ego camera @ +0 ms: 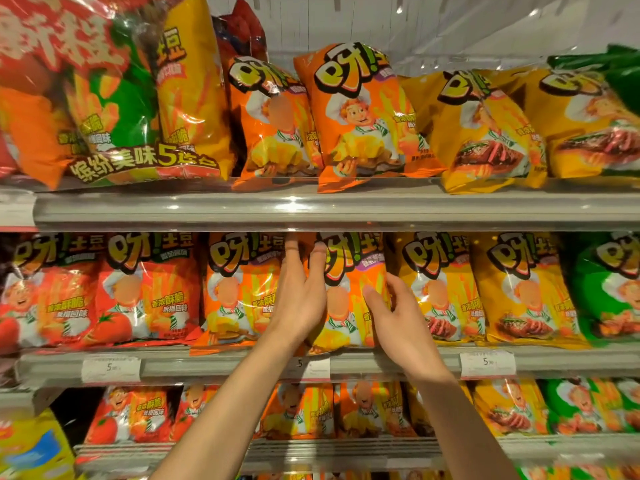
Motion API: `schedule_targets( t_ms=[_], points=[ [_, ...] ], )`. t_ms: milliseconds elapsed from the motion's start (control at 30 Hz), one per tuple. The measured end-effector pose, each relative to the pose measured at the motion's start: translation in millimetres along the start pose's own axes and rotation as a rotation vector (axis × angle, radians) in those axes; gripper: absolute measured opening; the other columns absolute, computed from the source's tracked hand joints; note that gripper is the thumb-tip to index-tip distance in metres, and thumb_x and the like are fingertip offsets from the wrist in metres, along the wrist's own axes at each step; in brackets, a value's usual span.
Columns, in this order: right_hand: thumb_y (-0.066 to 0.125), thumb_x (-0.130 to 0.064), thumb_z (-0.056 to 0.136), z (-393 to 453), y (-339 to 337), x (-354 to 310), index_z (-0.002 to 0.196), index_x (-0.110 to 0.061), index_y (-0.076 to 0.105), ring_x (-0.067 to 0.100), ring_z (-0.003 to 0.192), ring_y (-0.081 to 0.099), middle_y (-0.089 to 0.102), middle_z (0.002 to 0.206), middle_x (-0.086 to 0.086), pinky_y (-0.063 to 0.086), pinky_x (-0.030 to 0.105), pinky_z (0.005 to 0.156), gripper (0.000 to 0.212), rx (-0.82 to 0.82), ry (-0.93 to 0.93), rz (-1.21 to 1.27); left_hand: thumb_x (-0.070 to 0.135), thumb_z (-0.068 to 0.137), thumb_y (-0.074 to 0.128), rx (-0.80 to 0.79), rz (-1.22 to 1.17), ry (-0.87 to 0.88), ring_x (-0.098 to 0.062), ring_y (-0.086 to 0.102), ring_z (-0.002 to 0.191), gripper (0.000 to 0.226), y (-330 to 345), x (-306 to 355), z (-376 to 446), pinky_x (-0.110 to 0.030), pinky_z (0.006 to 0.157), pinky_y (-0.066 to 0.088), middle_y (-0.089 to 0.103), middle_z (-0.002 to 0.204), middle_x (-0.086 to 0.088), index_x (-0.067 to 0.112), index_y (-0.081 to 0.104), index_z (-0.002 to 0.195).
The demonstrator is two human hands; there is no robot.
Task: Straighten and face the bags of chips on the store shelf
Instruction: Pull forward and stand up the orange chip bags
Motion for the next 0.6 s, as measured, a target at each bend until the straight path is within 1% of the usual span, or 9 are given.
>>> schedule_targets(
  t_ms=[67, 100, 167, 233, 300, 367, 433, 500, 600],
  points=[
    [0.046, -0.051, 0.100, -2, -1, 1, 0.153, -0.028, 0.028, 0.013, 0.139, 0.038, 0.040, 0.151, -0.009, 0.032, 0.028, 0.107, 0.061, -0.017, 0.021, -0.007, 0.045, 0.105, 0.041, 0.011, -0.043, -0.005, -0.020, 0.025, 0.150, 0.067, 3, 0, 5, -0.031, 0.118, 0.021, 0.027, 0.163, -0.004, 0.023, 0.011, 0.160],
    [0.045, -0.050, 0.100, -2, -1, 1, 0.153, -0.028, 0.025, 0.013, 0.139, 0.038, 0.038, 0.152, -0.009, 0.031, 0.026, 0.103, 0.061, -0.029, 0.030, 0.004, 0.041, 0.105, 0.044, 0.024, -0.067, -0.004, -0.020, 0.031, 0.147, 0.064, 3, 0, 8, -0.035, 0.119, 0.025, 0.034, 0.160, -0.004, 0.023, 0.016, 0.159],
    [0.047, -0.050, 0.100, 1, 0, -1, 0.153, -0.029, 0.023, 0.010, 0.134, 0.043, 0.038, 0.152, -0.010, 0.035, 0.022, 0.100, 0.061, -0.039, 0.035, 0.036, 0.034, 0.104, 0.050, 0.056, -0.135, -0.011, -0.019, 0.043, 0.138, 0.057, 4, -1, 13, -0.035, 0.113, 0.035, 0.048, 0.148, 0.000, 0.021, 0.026, 0.154],
    [0.048, -0.053, 0.099, 5, 0, 0, 0.155, -0.028, 0.020, 0.013, 0.136, 0.042, 0.036, 0.156, -0.007, 0.039, 0.030, 0.108, 0.068, -0.046, 0.059, 0.041, 0.034, 0.104, 0.051, 0.072, -0.188, -0.060, -0.019, 0.048, 0.133, 0.054, 6, -6, 17, -0.029, 0.104, 0.036, 0.053, 0.142, 0.000, 0.022, 0.029, 0.151],
    [0.047, -0.061, 0.095, 10, 1, 2, 0.158, -0.026, 0.013, 0.018, 0.147, 0.029, 0.026, 0.163, -0.004, 0.028, 0.040, 0.119, 0.079, -0.106, 0.108, 0.017, 0.043, 0.103, 0.047, 0.048, -0.195, -0.157, -0.024, 0.044, 0.137, 0.062, 9, -17, 19, -0.029, 0.105, 0.033, 0.049, 0.148, -0.005, 0.018, 0.025, 0.155],
    [0.046, -0.068, 0.092, 17, 1, 2, 0.159, -0.023, 0.010, 0.019, 0.150, 0.021, 0.019, 0.165, -0.004, 0.023, 0.039, 0.120, 0.089, -0.157, 0.154, 0.022, 0.049, 0.102, 0.045, 0.003, -0.179, -0.250, -0.027, 0.043, 0.138, 0.068, 12, -28, 22, -0.038, 0.113, 0.034, 0.045, 0.151, -0.009, 0.015, 0.022, 0.156],
    [0.048, -0.075, 0.086, 26, 1, -4, 0.159, -0.021, 0.009, 0.022, 0.149, 0.024, 0.021, 0.164, -0.001, 0.026, 0.039, 0.119, 0.099, -0.165, 0.182, 0.044, 0.050, 0.099, 0.048, -0.026, -0.164, -0.297, -0.028, 0.049, 0.132, 0.069, 14, -32, 27, -0.045, 0.112, 0.038, 0.049, 0.146, -0.010, 0.013, 0.026, 0.152],
    [0.048, -0.083, 0.077, 33, 3, -10, 0.159, -0.019, 0.009, 0.025, 0.146, 0.032, 0.028, 0.162, 0.003, 0.031, 0.043, 0.117, 0.111, -0.166, 0.197, 0.041, 0.050, 0.098, 0.048, -0.055, -0.121, -0.319, -0.025, 0.052, 0.121, 0.065, 16, -33, 30, -0.040, 0.103, 0.043, 0.051, 0.137, -0.008, 0.010, 0.033, 0.147],
    [0.044, -0.081, 0.083, 36, 8, -12, 0.159, -0.016, 0.006, 0.029, 0.146, 0.031, 0.027, 0.162, 0.009, 0.030, 0.042, 0.117, 0.107, -0.161, 0.183, -0.060, 0.051, 0.101, 0.042, -0.112, -0.032, -0.293, -0.018, 0.045, 0.113, 0.062, 20, -33, 31, -0.030, 0.091, 0.035, 0.042, 0.132, 0.003, 0.014, 0.037, 0.151]
  ],
)
Point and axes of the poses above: each hand's wrist, its own z-axis towards the middle knuckle, its own y-axis out of the palm, x = y × z, the point moved 5 cm from there along z, towards the middle knuckle
